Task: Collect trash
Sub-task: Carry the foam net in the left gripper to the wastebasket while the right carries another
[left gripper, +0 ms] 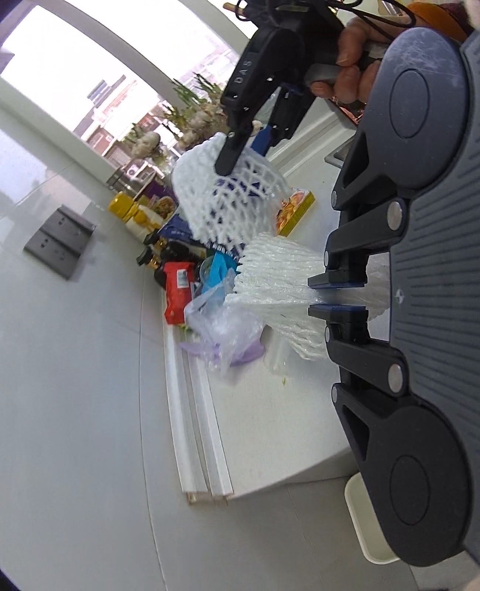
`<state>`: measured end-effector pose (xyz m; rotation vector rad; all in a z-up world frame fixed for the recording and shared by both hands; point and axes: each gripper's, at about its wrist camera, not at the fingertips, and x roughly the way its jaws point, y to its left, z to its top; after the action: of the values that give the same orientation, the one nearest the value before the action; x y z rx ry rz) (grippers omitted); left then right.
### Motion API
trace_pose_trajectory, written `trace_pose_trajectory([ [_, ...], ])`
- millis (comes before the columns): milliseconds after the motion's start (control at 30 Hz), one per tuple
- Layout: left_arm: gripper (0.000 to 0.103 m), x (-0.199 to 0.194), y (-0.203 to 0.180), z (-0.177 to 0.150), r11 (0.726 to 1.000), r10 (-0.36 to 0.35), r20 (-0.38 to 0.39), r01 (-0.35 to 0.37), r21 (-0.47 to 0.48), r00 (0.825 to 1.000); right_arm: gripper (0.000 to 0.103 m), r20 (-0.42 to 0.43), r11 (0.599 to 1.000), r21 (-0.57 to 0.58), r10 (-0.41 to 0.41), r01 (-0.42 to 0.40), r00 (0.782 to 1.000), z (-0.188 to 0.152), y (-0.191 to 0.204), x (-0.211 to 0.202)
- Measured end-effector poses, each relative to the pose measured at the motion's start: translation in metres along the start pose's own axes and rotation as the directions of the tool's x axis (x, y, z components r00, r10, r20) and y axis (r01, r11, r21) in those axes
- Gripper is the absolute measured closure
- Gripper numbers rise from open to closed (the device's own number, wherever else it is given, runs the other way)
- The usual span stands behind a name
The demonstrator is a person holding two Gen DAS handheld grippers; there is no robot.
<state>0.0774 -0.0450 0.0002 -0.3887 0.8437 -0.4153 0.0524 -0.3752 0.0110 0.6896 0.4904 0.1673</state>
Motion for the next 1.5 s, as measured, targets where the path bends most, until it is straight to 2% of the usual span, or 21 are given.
trace_pose_trajectory([
  [400,0.096,-0.029,0.052,-0.03,0.99,0.096,0.007,-0.095,-0.101,0.995,0.068,-0.094,0.999,0.024,-0.025,0.028,0.995,-0.054,0.017,0.026],
  [633,0.096,-0.044,0.097,-0.05,0.961,0.189,0.007,-0.183,-0.207,0.982,0.068,-0.235,1.0,-0.027,-0.015,0.009,0.972,-0.089,0.039,0.058],
  [833,0.096,-0.054,0.137,-0.062,0.919,0.269,0.003,-0.256,-0.3,0.963,0.068,-0.359,0.995,-0.087,0.007,-0.041,0.933,-0.123,0.066,0.087],
  [1067,0.096,-0.044,0.186,-0.087,0.855,0.343,-0.069,-0.342,-0.39,0.937,0.068,-0.497,0.982,-0.168,-0.011,-0.084,0.867,-0.169,0.091,0.122],
  [1300,0.096,-0.017,0.225,-0.117,0.811,0.351,-0.14,-0.375,-0.449,0.926,0.068,-0.615,0.953,-0.281,-0.089,-0.112,0.784,-0.224,0.111,0.161],
  [1500,0.096,0.007,0.252,-0.13,0.793,0.35,-0.172,-0.389,-0.468,0.921,0.068,-0.635,0.896,-0.427,-0.205,-0.118,0.744,-0.261,0.119,0.204],
])
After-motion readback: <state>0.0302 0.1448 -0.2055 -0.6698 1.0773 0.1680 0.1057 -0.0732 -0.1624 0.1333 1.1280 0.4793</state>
